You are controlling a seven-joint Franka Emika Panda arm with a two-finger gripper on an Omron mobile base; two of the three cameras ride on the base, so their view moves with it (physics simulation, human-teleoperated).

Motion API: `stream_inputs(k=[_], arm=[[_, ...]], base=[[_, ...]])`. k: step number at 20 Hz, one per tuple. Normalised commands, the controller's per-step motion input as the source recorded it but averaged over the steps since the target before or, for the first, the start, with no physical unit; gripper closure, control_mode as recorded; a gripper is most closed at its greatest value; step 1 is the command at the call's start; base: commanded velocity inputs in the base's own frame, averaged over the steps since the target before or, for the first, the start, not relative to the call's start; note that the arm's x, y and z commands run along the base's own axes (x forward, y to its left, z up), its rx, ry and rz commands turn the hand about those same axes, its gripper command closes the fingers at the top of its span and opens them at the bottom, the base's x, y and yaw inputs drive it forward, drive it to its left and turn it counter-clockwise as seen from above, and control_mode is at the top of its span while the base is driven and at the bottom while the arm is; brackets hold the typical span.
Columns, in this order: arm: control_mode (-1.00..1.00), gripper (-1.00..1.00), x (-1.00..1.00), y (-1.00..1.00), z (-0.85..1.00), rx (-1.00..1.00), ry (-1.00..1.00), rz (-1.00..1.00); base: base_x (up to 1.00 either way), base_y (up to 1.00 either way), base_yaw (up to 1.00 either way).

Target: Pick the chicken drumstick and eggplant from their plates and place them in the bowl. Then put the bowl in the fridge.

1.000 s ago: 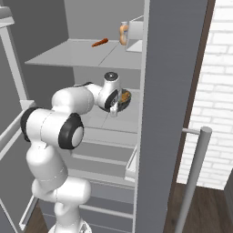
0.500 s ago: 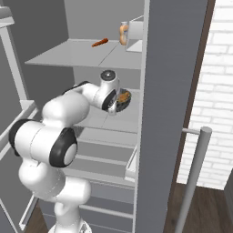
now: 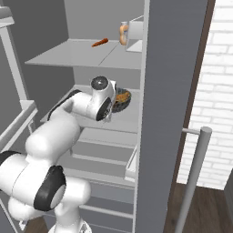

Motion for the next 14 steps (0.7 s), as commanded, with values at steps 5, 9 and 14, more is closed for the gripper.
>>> stream_inputs(k=[5, 9, 14], arm=[[-1.00, -1.00, -0.74, 0.15, 0.19, 0.24, -0.13, -0.40], [-1.00, -1.00, -0.77, 0.03, 0.36, 0.36, -0.04, -0.39], [-1.00, -1.00, -0.85, -0.06, 0.52, 0.40, 0.00, -0.25]], base=[[0.00, 0.00, 0.00], [0.00, 0.00, 0.00], [0.00, 0.00, 0.00]])
